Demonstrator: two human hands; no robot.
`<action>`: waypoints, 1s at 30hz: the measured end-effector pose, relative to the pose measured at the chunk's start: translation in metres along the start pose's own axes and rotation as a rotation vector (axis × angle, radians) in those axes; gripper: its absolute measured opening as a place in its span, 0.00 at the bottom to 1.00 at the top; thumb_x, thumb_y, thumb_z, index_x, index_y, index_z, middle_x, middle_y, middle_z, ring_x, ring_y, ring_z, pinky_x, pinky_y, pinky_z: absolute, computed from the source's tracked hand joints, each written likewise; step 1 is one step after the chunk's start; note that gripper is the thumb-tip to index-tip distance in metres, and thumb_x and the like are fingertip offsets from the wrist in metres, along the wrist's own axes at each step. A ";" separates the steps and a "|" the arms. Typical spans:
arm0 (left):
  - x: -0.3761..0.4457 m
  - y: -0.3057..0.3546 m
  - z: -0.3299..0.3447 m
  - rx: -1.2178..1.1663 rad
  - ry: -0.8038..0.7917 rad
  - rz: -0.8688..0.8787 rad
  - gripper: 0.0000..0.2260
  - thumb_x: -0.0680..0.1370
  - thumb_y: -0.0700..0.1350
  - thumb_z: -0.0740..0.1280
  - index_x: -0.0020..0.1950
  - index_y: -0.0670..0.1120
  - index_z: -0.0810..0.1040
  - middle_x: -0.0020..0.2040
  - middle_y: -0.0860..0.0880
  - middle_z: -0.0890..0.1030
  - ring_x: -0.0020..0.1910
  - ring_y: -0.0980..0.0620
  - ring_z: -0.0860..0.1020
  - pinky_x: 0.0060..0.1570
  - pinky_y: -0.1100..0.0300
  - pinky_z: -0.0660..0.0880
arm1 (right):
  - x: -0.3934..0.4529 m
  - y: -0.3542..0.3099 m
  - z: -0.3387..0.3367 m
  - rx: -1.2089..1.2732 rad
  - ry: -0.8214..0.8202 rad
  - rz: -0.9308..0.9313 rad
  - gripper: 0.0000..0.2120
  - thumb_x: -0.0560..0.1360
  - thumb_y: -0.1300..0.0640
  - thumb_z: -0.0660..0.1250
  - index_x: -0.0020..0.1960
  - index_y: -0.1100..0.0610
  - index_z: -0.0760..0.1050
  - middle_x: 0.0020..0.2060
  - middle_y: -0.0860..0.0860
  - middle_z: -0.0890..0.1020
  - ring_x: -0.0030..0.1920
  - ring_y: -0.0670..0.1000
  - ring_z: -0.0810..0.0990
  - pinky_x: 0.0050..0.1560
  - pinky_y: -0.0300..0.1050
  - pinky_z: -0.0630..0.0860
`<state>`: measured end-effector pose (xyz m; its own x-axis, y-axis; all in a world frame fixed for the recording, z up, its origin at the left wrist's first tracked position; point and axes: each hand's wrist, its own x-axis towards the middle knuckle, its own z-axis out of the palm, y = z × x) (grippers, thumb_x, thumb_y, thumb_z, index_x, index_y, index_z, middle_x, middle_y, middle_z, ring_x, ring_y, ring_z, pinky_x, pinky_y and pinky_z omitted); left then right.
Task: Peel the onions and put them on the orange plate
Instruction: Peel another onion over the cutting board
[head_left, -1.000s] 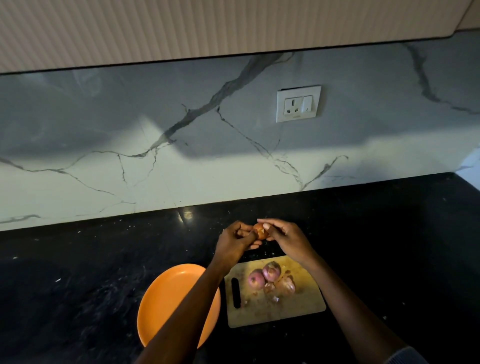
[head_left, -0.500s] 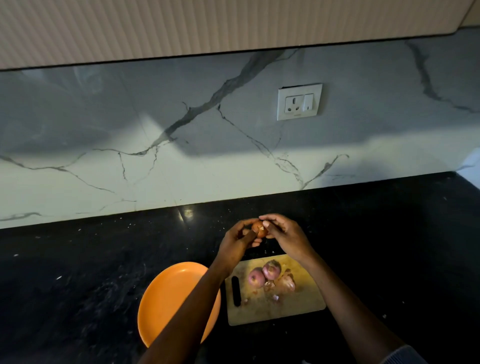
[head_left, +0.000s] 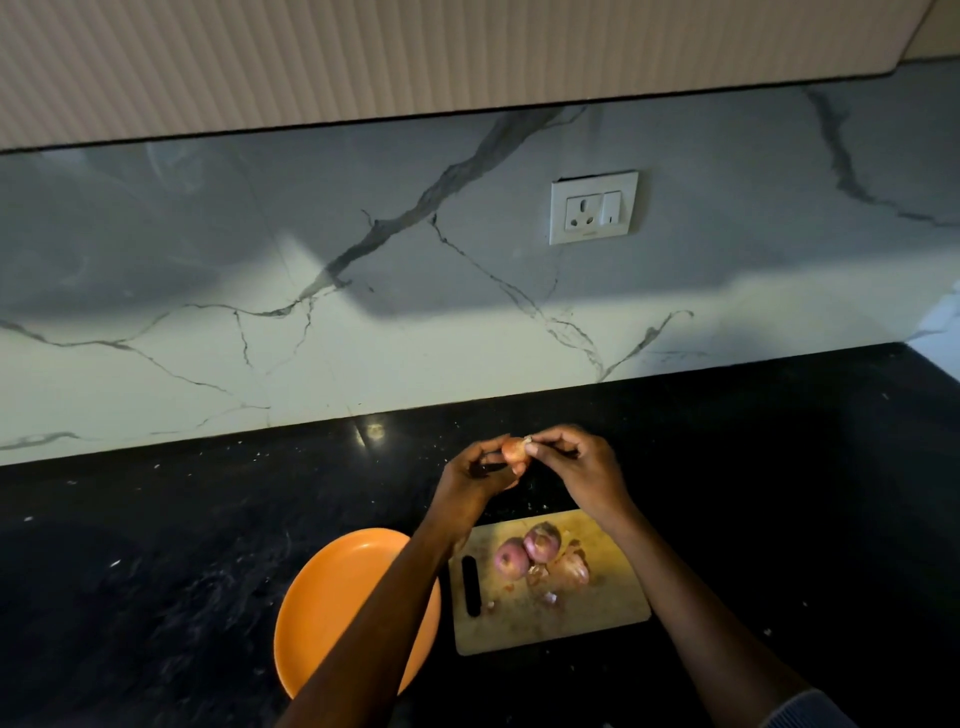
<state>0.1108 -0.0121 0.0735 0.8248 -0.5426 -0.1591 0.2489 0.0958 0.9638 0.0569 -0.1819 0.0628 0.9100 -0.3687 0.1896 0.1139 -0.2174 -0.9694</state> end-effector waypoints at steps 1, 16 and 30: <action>0.000 0.001 0.000 0.051 0.004 0.021 0.16 0.76 0.35 0.73 0.62 0.45 0.80 0.55 0.47 0.85 0.57 0.50 0.83 0.56 0.57 0.80 | 0.000 0.000 0.000 -0.002 -0.005 0.004 0.06 0.74 0.60 0.75 0.46 0.49 0.83 0.45 0.48 0.86 0.49 0.47 0.85 0.53 0.42 0.79; 0.002 0.001 -0.001 0.207 0.015 0.107 0.13 0.75 0.37 0.75 0.58 0.43 0.79 0.51 0.49 0.86 0.53 0.53 0.84 0.52 0.63 0.79 | 0.008 -0.001 -0.004 0.003 -0.071 0.079 0.02 0.76 0.59 0.74 0.46 0.52 0.84 0.43 0.51 0.87 0.48 0.50 0.85 0.53 0.46 0.78; 0.003 0.008 -0.009 -0.111 -0.214 -0.157 0.13 0.85 0.42 0.55 0.62 0.43 0.78 0.54 0.45 0.84 0.52 0.52 0.82 0.56 0.61 0.79 | 0.010 -0.015 -0.006 0.022 -0.148 0.064 0.03 0.77 0.61 0.71 0.50 0.56 0.83 0.44 0.48 0.86 0.48 0.43 0.84 0.52 0.36 0.78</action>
<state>0.1199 -0.0052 0.0793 0.6487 -0.7208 -0.2441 0.4287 0.0812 0.8998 0.0620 -0.1879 0.0798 0.9642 -0.2440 0.1037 0.0609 -0.1769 -0.9824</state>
